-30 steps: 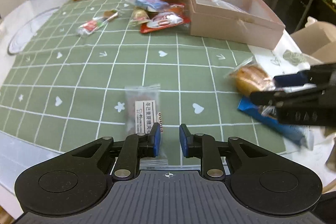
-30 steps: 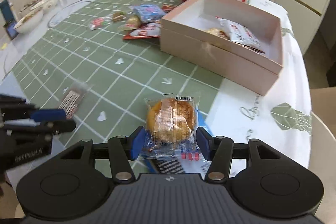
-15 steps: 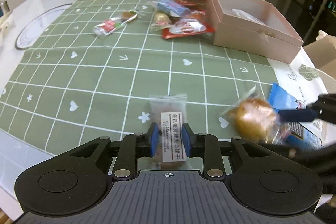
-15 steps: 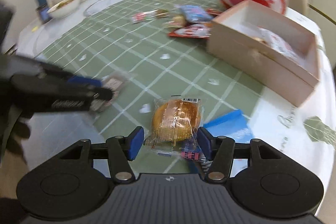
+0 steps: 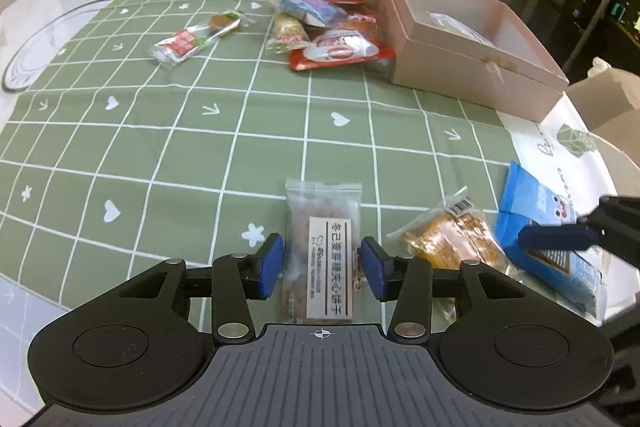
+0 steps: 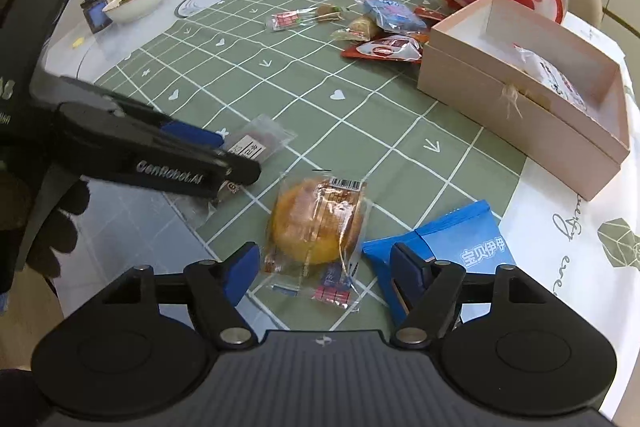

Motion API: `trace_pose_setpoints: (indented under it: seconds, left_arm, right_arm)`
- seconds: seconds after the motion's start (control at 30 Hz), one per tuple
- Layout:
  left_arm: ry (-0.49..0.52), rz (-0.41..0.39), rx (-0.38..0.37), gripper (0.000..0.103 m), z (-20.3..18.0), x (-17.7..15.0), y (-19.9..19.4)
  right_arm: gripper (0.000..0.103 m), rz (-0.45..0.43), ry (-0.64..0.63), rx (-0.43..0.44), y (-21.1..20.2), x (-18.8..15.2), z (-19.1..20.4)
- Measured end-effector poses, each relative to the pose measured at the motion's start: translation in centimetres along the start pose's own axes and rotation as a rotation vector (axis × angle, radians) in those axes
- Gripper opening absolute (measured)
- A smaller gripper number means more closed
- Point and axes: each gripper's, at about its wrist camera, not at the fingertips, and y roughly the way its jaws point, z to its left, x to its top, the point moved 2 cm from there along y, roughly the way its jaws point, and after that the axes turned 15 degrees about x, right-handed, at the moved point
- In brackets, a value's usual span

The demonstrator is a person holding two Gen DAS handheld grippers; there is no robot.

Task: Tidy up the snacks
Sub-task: 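Grasp the round bread packet with the right tool while the left tool holds the biscuit packet, then carry the biscuit packet with the left tool while the right tool carries the bread packet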

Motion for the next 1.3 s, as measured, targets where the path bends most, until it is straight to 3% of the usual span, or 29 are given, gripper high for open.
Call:
trace_pose_setpoints:
  seconds: [0.13, 0.27, 0.37, 0.5, 0.6, 1.0, 1.07, 1.13, 1.2, 1.3]
  left_arm:
    - [-0.009, 0.005, -0.025, 0.048, 0.4, 0.0, 0.0]
    - [-0.109, 0.027, -0.127, 0.028, 1.8, -1.2, -0.3]
    - [-0.137, 0.051, -0.168, 0.022, 2.3, -1.8, -0.4]
    - [-0.05, 0.029, -0.105, 0.022, 1.3, -2.1, -1.6]
    - [0.014, 0.019, -0.062, 0.023, 0.0, -1.9, -1.9]
    - [0.077, -0.01, -0.046, 0.026, -3.0, -0.8, -1.3]
    - [0.074, -0.02, -0.04, 0.032, -3.2, -0.6, -1.1]
    - [0.106, -0.04, -0.015, 0.045, -3.2, -0.5, -1.1]
    - [0.135, -0.052, 0.031, 0.068, -2.8, -0.5, -0.9]
    - [0.115, -0.034, 0.046, 0.081, -1.3, -0.4, -0.4]
  right_arm:
    - [0.074, -0.008, 0.004, 0.001, -0.2, -0.1, 0.1]
    - [0.073, -0.029, 0.038, 0.023, -0.1, 0.6, -0.1]
    - [0.073, -0.025, 0.066, 0.014, 0.8, 1.3, -0.5]
    - [0.055, 0.016, 0.035, -0.004, 1.6, 2.0, -0.1]
    - [0.055, 0.006, 0.002, -0.009, 0.9, 2.1, 0.4]
    - [0.055, 0.001, -0.021, -0.114, 0.6, 1.2, -0.8]
    - [0.055, -0.004, -0.005, -0.109, 0.6, 1.2, -1.2]
    - [0.055, -0.004, 0.009, -0.1, 0.6, 1.1, -1.3]
    - [0.055, -0.001, 0.004, -0.098, 0.6, 1.0, -1.2]
    - [0.055, 0.002, -0.004, -0.093, 0.5, 0.9, -1.0]
